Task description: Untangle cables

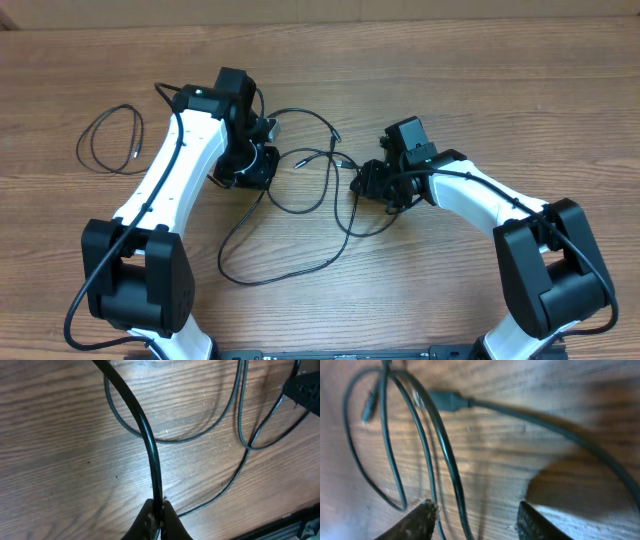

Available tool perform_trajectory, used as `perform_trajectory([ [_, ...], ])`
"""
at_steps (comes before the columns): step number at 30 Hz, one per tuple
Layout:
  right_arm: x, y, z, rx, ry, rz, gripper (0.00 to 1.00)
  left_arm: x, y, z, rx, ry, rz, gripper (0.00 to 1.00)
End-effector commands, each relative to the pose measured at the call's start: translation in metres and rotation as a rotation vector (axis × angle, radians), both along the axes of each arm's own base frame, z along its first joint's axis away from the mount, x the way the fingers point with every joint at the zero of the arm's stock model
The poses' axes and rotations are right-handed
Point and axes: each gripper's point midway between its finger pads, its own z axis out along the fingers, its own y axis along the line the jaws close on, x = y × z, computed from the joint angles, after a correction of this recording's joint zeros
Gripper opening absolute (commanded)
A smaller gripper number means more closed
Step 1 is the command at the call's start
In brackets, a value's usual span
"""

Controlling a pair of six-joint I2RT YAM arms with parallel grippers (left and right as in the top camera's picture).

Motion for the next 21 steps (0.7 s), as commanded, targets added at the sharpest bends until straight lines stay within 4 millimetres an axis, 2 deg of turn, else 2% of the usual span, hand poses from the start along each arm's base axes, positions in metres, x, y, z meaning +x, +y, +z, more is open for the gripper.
perform_trajectory([
  [1, -0.016, 0.001, -0.007, 0.007, 0.067, 0.018, 0.57, -0.006, -0.006, -0.003, -0.017, 0.026, 0.008, 0.04],
  [4, -0.024, 0.004, -0.001, 0.016, 0.090, 0.075, 0.62, -0.011, -0.004, -0.012, -0.012, 0.041, 0.008, 0.04],
  [10, -0.020, 0.005, 0.024, -0.020, 0.058, 0.211, 0.66, -0.020, -0.003, -0.037, -0.013, 0.061, 0.017, 0.05],
  [11, -0.018, 0.006, 0.028, -0.021, 0.048, 0.228, 0.66, -0.022, -0.003, -0.041, -0.012, 0.066, 0.024, 0.08],
  [13, -0.015, 0.007, 0.031, -0.021, 0.036, 0.239, 0.66, -0.024, -0.002, -0.046, -0.010, 0.071, 0.032, 0.28],
  [16, -0.013, 0.000, 0.027, -0.067, 0.028, 0.227, 0.67, -0.023, -0.002, -0.049, -0.011, 0.065, 0.035, 0.33],
  [19, -0.006, -0.021, 0.020, -0.183, 0.013, 0.192, 0.72, -0.017, -0.004, -0.043, -0.017, 0.047, 0.034, 0.41],
  [21, -0.001, -0.036, 0.017, -0.241, 0.009, 0.156, 0.75, -0.012, -0.008, -0.036, -0.029, 0.031, 0.030, 0.43],
])
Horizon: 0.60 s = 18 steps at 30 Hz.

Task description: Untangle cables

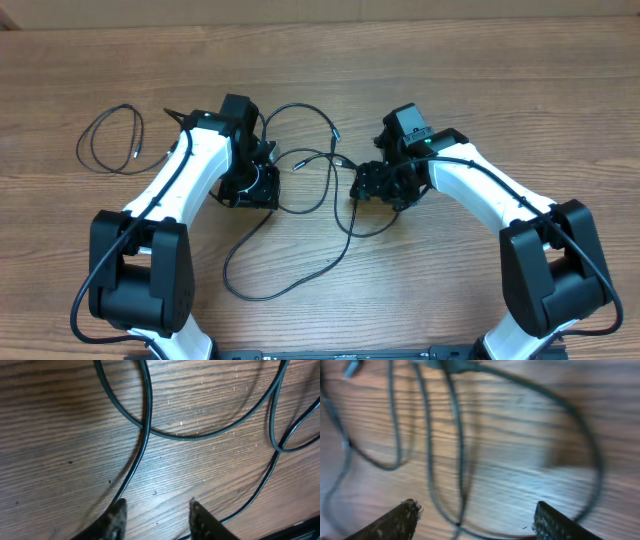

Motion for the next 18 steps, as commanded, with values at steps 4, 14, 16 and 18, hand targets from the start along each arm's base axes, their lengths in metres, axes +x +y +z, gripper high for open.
perform_trajectory([
  [4, 0.024, -0.044, -0.003, -0.118, -0.051, -0.094, 0.78, 0.019, -0.030, 0.023, -0.096, -0.065, -0.003, 0.43],
  [14, 0.040, -0.121, -0.006, -0.173, -0.018, -0.313, 1.00, 0.033, -0.084, 0.020, -0.057, -0.203, -0.011, 0.33],
  [16, 0.040, -0.140, -0.007, -0.213, -0.011, -0.353, 1.00, 0.038, -0.086, 0.019, 0.000, -0.243, 0.003, 0.33],
  [18, 0.039, -0.158, -0.008, -0.244, -0.003, -0.394, 1.00, 0.040, -0.090, 0.018, 0.038, -0.278, 0.012, 0.34],
])
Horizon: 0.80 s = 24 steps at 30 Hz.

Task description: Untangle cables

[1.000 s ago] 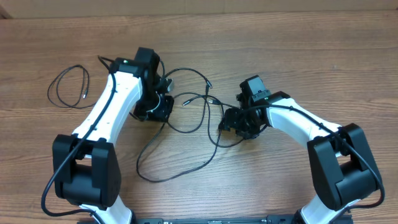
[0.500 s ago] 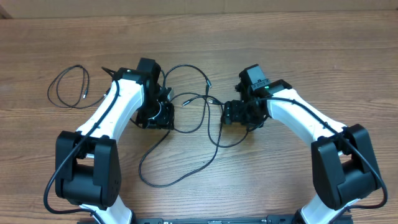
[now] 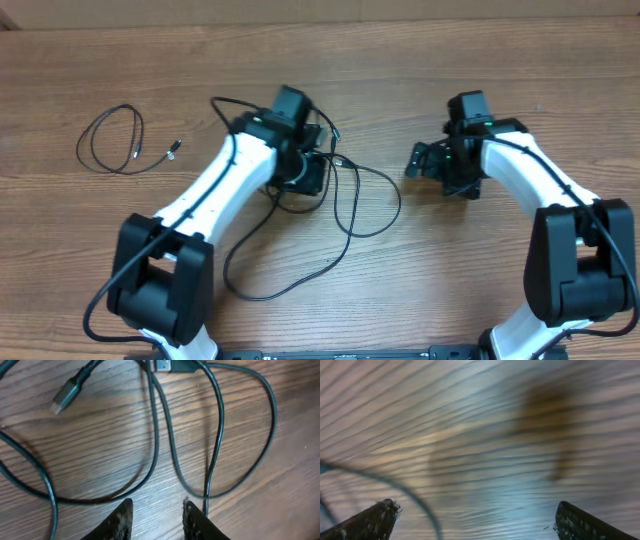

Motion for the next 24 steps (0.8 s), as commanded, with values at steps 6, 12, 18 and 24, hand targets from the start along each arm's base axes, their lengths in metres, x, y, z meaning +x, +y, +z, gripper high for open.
perform_trajectory([
  [6, 0.000, -0.043, 0.002, 0.009, 0.026, -0.129, 1.00, 0.011, -0.006, -0.003, 0.140, -0.100, 0.131, 0.34],
  [12, -0.006, -0.034, 0.001, 0.053, 0.050, -0.116, 1.00, 0.008, -0.018, -0.025, 0.149, -0.065, 0.138, 0.34],
  [18, -0.007, -0.027, 0.001, 0.052, 0.053, -0.095, 1.00, 0.010, -0.020, -0.054, 0.174, -0.032, 0.135, 0.36],
  [24, -0.003, -0.025, 0.001, 0.053, 0.035, -0.092, 1.00, 0.013, -0.022, -0.078, 0.189, -0.012, 0.132, 0.35],
])
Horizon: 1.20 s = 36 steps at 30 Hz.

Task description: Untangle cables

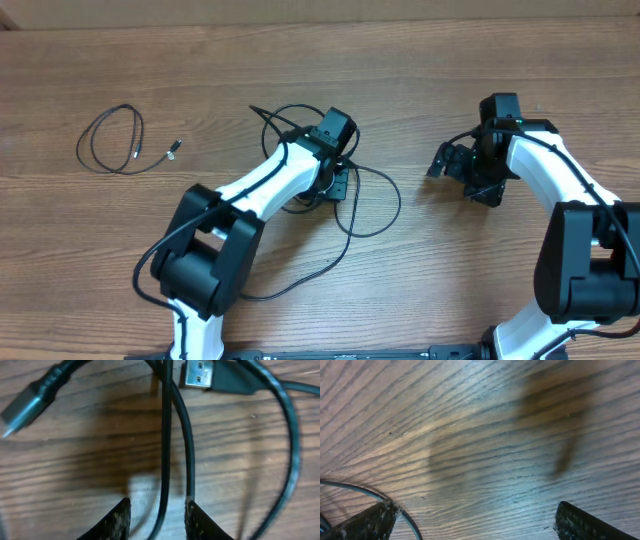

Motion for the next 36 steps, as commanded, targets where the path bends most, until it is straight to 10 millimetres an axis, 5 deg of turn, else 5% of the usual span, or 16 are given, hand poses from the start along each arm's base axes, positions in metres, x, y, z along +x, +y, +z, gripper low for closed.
perform_trajectory([
  [1, 0.005, 0.002, 0.001, 0.008, -0.018, 0.004, 1.00, 0.002, -0.002, -0.010, 0.016, 0.005, 0.009, 0.34],
  [6, 0.001, 0.002, 0.001, 0.008, 0.000, 0.004, 1.00, 0.001, -0.003, -0.010, 0.008, 0.010, 0.007, 0.04],
  [21, 0.002, 0.016, 0.005, 0.091, -0.004, 0.012, 1.00, 0.005, -0.029, 0.056, -0.143, 0.114, 0.052, 0.04],
  [36, 0.001, 0.016, 0.005, 0.091, -0.001, 0.012, 1.00, -0.047, -0.019, 0.017, -0.067, 0.305, 0.329, 0.04],
])
